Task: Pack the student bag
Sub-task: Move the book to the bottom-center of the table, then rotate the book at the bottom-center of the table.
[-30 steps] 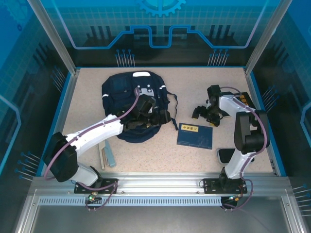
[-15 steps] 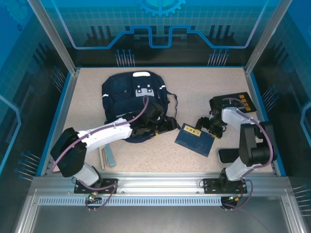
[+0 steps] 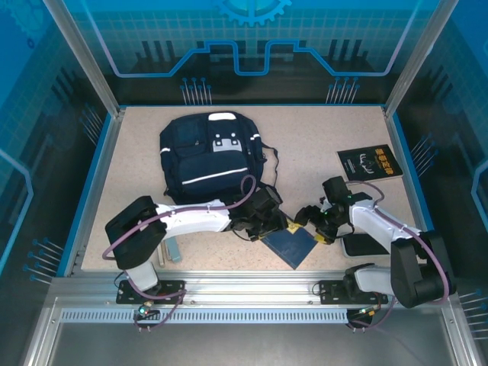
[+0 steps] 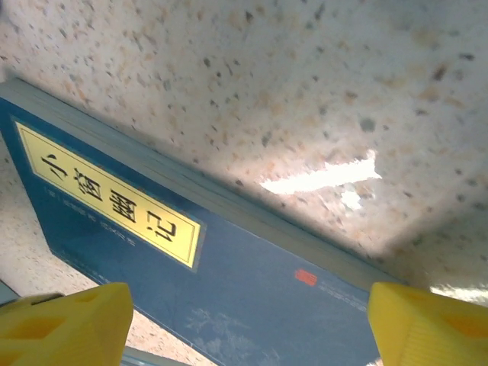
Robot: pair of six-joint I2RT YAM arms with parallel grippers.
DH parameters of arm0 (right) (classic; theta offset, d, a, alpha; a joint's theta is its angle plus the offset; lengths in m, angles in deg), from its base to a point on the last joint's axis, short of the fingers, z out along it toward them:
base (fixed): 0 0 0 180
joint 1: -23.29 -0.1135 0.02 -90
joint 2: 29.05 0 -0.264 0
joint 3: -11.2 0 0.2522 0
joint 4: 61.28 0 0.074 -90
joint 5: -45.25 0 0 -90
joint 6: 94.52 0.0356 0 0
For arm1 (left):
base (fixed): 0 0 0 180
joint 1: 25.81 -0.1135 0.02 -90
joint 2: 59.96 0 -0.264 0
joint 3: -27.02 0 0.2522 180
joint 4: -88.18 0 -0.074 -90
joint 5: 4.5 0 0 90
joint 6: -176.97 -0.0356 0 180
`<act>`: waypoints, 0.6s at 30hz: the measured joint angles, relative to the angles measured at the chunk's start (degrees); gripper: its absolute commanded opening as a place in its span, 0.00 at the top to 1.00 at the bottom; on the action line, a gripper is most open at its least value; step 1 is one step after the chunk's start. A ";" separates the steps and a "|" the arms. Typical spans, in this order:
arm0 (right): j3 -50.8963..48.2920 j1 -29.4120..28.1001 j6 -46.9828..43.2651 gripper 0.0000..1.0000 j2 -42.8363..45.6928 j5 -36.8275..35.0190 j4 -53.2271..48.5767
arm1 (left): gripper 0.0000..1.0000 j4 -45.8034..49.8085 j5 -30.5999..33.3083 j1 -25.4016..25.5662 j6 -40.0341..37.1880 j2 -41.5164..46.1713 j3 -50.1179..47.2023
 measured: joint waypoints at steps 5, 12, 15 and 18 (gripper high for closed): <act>5.97 0.35 -4.37 0.22 -0.39 -2.80 -5.03 | 0.33 2.01 1.55 0.11 2.01 -0.92 0.00; 11.45 -0.94 -10.91 0.23 -6.95 -4.83 -6.29 | 0.32 6.47 5.01 1.31 4.48 0.11 -0.22; 12.04 -1.79 -12.31 0.24 -9.31 -5.05 -6.27 | 0.33 6.71 5.03 1.68 5.97 0.66 -1.36; 12.07 -1.92 -13.25 0.24 -11.15 -5.05 -6.25 | 0.33 7.34 5.03 1.66 6.45 0.63 -1.88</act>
